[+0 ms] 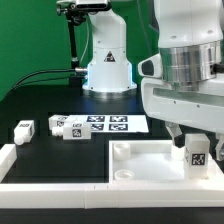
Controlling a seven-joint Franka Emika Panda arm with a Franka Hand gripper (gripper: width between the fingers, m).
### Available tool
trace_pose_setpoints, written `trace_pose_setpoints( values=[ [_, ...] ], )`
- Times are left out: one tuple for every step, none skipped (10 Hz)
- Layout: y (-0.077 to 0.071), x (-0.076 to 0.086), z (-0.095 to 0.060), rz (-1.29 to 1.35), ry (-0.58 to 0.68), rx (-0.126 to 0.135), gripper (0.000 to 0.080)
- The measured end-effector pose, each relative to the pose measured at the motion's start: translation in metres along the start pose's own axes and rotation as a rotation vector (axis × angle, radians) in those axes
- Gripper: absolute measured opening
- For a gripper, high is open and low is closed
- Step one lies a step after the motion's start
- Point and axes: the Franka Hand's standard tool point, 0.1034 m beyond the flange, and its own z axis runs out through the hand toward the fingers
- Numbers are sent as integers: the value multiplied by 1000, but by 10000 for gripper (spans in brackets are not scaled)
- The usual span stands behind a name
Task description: Assemble one leg
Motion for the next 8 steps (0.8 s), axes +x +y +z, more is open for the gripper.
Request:
trace_pose_setpoints(
  values=[
    [1,1,0,-86,5,-5,645],
    [2,2,0,-149,7,-7,648],
    [2,3,0,-220,7,-8,648],
    [3,5,0,-388,14,-21,648],
    [3,7,-2,-636,10,-49,648],
    [2,6,-3,-864,-22,-85,648],
    [0,8,-3,-837,-7,-76,648],
    [1,9,-3,-824,-5,-78,648]
  ],
)
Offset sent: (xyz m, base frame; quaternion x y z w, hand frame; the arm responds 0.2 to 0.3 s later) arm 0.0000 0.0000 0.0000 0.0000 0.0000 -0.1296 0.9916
